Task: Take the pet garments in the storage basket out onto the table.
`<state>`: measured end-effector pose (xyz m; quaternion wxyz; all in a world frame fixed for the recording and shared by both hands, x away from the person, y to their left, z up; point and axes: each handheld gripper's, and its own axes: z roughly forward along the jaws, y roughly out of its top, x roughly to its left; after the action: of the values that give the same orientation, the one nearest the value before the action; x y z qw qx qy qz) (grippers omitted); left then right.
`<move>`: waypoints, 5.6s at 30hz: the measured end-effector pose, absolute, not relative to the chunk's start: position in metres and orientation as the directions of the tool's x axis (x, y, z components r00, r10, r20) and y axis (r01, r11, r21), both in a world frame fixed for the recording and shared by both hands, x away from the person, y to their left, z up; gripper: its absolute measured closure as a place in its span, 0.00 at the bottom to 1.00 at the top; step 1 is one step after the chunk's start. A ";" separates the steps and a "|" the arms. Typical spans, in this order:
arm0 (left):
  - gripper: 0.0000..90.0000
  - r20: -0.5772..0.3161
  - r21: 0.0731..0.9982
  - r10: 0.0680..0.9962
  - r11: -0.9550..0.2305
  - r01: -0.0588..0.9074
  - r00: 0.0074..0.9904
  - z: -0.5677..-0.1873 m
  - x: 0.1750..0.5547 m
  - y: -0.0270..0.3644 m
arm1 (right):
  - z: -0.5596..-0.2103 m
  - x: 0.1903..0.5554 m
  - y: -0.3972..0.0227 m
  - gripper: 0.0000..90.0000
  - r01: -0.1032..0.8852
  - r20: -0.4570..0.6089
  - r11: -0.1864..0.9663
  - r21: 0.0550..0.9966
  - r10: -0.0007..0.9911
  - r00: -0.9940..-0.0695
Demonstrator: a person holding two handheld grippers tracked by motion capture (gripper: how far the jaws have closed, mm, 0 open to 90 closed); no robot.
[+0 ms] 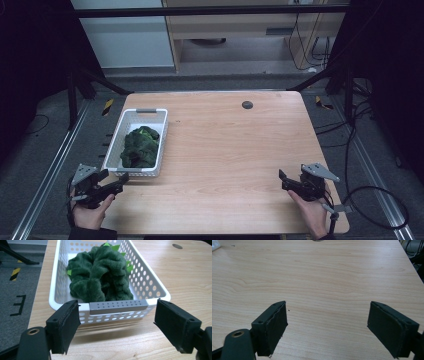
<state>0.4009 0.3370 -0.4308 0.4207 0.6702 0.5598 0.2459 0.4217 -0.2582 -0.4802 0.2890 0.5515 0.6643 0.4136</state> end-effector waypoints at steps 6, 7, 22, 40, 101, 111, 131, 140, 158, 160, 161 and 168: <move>0.21 -0.140 0.849 0.958 -0.014 0.528 0.251 -0.423 0.401 0.338 | -0.480 0.421 -0.259 0.18 0.492 0.071 0.049 0.869 0.972 -0.222; 0.21 -0.138 0.851 0.958 -0.016 0.525 0.253 -0.421 0.401 0.338 | -0.480 0.421 -0.259 0.18 0.492 0.071 0.049 0.869 0.972 -0.222; 0.20 -0.104 0.858 0.955 -0.055 0.511 0.278 -0.398 0.416 0.335 | -0.479 0.422 -0.260 0.17 0.491 0.067 0.051 0.870 0.973 -0.221; 0.21 -0.048 0.822 0.947 -0.144 0.551 0.319 -0.370 0.451 0.327 | -0.480 0.424 -0.259 0.17 0.504 0.065 0.063 0.862 0.971 -0.232; 0.21 0.000 0.636 0.911 -0.318 0.703 0.412 -0.365 0.549 0.311 | -0.483 0.429 -0.256 0.16 0.525 0.056 0.088 0.847 0.966 -0.251; 0.21 -0.002 0.602 0.906 -0.336 0.724 0.422 -0.374 0.561 0.309 | -0.484 0.430 -0.255 0.16 0.531 0.055 0.092 0.842 0.966 -0.254; 0.22 0.022 0.508 0.894 -0.395 0.765 0.447 -0.391 0.572 0.295 | -0.486 0.431 -0.254 0.15 0.550 0.053 0.107 0.828 0.962 -0.266; 0.23 0.008 0.495 0.895 -0.391 0.776 0.446 -0.397 0.571 0.296 | -0.486 0.432 -0.252 0.14 0.552 0.048 0.115 0.826 0.961 -0.272; 0.35 -0.004 0.433 0.892 -0.406 0.805 0.452 -0.420 0.576 0.293 | -0.488 0.433 -0.251 0.14 0.569 0.051 0.124 0.813 0.958 -0.281; 0.39 0.005 0.427 0.893 -0.409 0.807 0.451 -0.421 0.577 0.293 | -0.488 0.434 -0.251 0.14 0.569 0.047 0.127 0.813 0.959 -0.281; 0.41 0.006 0.425 0.894 -0.408 0.808 0.448 -0.421 0.577 0.293 | -0.488 0.434 -0.251 0.14 0.570 0.048 0.127 0.812 0.958 -0.282; 0.61 0.010 0.414 0.897 -0.406 0.815 0.442 -0.422 0.576 0.295 | -0.489 0.434 -0.251 0.14 0.575 0.047 0.131 0.807 0.958 -0.284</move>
<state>0.5760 0.2950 -0.4221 0.1775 0.8303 0.5154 0.1162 0.4341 -0.2508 -0.4891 0.2545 0.5417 0.7076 0.3757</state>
